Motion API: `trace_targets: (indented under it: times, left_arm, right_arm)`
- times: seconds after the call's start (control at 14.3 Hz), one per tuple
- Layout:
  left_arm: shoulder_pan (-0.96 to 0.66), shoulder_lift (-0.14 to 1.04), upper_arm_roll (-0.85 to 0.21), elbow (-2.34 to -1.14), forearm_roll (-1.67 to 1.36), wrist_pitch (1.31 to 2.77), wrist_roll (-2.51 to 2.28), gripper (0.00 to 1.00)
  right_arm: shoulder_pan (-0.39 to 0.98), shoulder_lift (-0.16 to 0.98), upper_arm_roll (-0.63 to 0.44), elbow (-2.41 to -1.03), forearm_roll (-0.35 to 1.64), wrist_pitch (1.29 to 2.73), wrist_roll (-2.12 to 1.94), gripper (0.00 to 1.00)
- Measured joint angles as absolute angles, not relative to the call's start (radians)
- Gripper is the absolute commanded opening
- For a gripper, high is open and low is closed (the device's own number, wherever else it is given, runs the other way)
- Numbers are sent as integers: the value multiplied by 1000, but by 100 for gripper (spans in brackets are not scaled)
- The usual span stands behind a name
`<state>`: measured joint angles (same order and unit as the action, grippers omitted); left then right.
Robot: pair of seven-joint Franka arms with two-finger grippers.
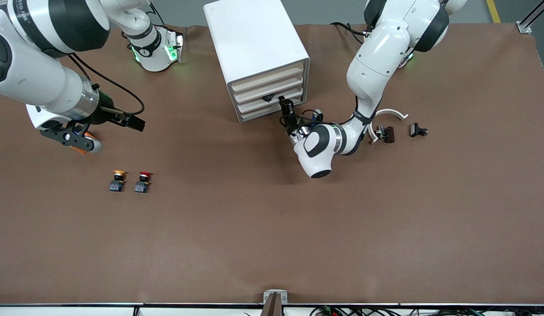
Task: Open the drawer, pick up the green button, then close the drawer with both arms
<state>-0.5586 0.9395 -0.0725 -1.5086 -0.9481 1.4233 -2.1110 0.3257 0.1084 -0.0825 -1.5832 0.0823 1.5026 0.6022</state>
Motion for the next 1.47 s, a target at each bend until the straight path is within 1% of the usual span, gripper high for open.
trace_targets:
  times: [0.35,0.56,0.84,0.91,0.98,1.05,1.12,1.19,1.33,1.47]
  left_arm:
    - [-515,940,-39,-1464,-948,1433,-2111,0]
    - [-510,941,-11,-1433,-948,1448,-2109,0]
    - [-508,942,26,-1398,-948,1466,-2107,0]
    - [-508,942,30,-1393,-948,1475,-2105,3]
    - [-508,942,33,-1392,-948,1482,-2100,12]
    - [-508,942,36,-1392,-948,1486,-2094,38]
    - [-508,942,39,-1392,-948,1490,-2084,96]
    - [-508,942,42,-1389,-948,1498,-2062,100]
    - [-508,942,54,-1378,-948,1524,-2034,100]
    - [-508,942,78,-1336,-948,1544,-2026,100]
  right_arm:
    - [392,109,-82,-1589,83,1561,736,100]
    - [453,110,-81,-1612,85,1631,844,100]
    - [596,123,-79,-1650,87,1751,1051,100]
    - [636,135,-78,-1659,87,1785,1103,100]
    - [675,154,-77,-1667,87,1816,1151,100]
    - [712,178,-76,-1671,87,1845,1194,100]
    - [747,204,-76,-1672,87,1871,1233,100]
    - [778,228,-76,-1672,87,1892,1265,100]
    - [827,266,-76,-1672,87,1934,1327,100]
    - [865,297,-77,-1672,87,1962,1373,100]
